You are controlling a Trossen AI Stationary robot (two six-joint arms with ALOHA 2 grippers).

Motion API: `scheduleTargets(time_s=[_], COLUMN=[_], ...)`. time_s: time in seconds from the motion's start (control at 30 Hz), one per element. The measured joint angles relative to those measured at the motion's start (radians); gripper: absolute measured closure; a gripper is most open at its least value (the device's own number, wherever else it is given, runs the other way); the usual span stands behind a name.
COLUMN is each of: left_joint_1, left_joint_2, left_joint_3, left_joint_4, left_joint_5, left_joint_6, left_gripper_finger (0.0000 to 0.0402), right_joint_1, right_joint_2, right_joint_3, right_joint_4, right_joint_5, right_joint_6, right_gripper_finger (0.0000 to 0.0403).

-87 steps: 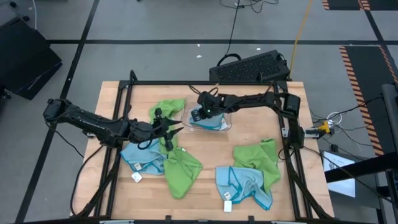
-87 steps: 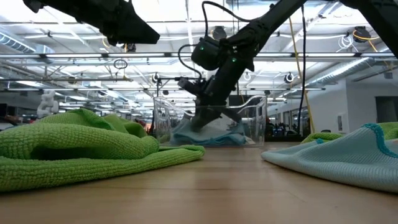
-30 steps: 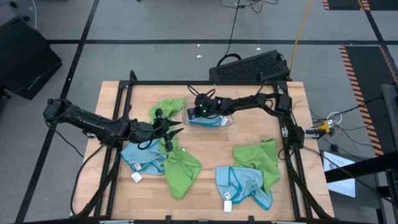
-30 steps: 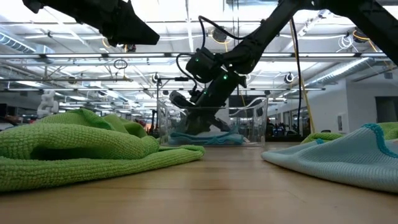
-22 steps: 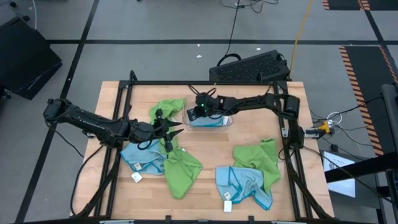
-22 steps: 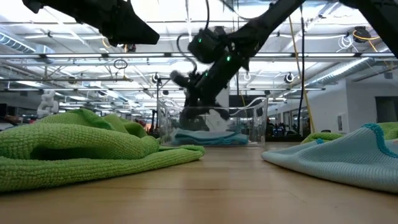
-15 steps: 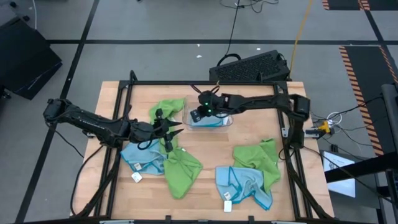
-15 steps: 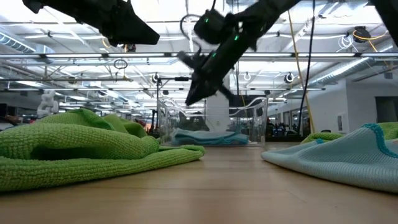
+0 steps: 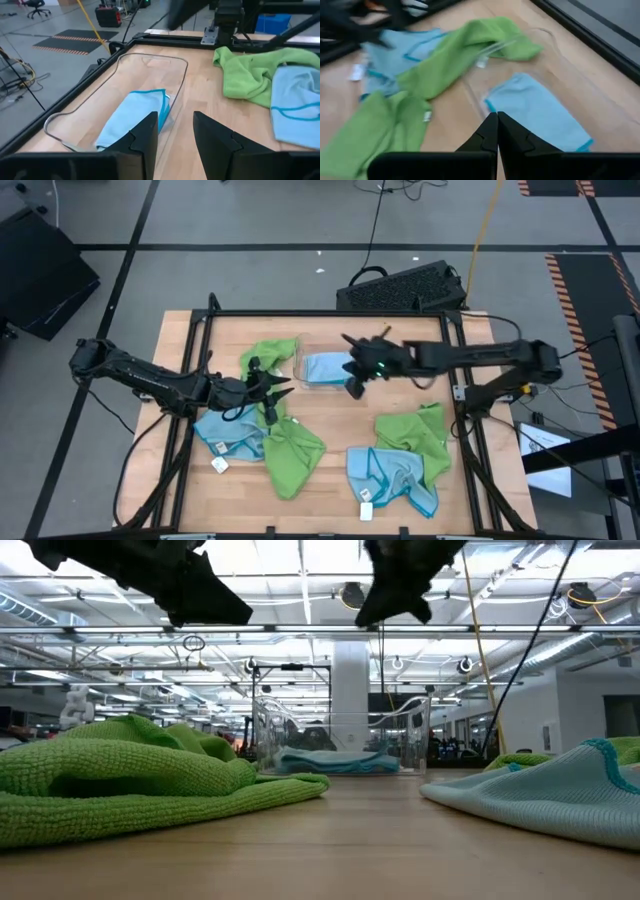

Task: Fold microfiber towels
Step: Fold the bottom left green microfiber cloth

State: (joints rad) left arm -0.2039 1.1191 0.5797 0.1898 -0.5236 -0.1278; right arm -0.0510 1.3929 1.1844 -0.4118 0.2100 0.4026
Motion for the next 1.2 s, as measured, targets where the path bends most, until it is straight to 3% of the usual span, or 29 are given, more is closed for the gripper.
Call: scheduleTargets(time_s=[0.2, 0.4, 0.53, 0.73, 0.87, 1.0, 1.2], left_joint_1=[-0.046, -0.206, -0.313, -0.347, -0.346, -0.347, -0.340], left_joint_2=[0.000, 0.000, 0.000, 0.083, 0.206, 0.334, 0.450], left_joint_3=[0.000, 0.000, 0.000, 0.038, 0.111, 0.206, 0.327], left_joint_4=[-0.064, -0.218, -0.292, -0.395, -0.434, -0.549, -0.704], left_joint_5=[-0.076, -0.141, -0.160, -0.070, 0.004, 0.027, 0.037], left_joint_6=[-0.079, -0.256, -0.370, -0.527, -0.513, -0.462, -0.488], left_gripper_finger=[0.0275, 0.0275, 0.0275, 0.0275, 0.0272, 0.0243, 0.0167], right_joint_1=[0.048, 0.073, 0.073, 0.073, 0.073, 0.073, 0.073], right_joint_2=[-0.158, -0.279, -0.329, -0.352, -0.352, -0.352, -0.352], right_joint_3=[-0.239, -0.431, -0.508, -0.594, -0.637, -0.668, -0.706], right_joint_4=[0.246, 0.415, 0.455, 0.540, 0.589, 0.588, 0.585], right_joint_5=[0.000, -0.001, -0.001, -0.001, -0.001, -0.001, -0.002], right_joint_6=[-0.079, -0.305, -0.371, -0.400, -0.400, -0.391, -0.383], right_gripper_finger=[0.0403, 0.0403, 0.0403, 0.0403, 0.0403, 0.0403, 0.0403])
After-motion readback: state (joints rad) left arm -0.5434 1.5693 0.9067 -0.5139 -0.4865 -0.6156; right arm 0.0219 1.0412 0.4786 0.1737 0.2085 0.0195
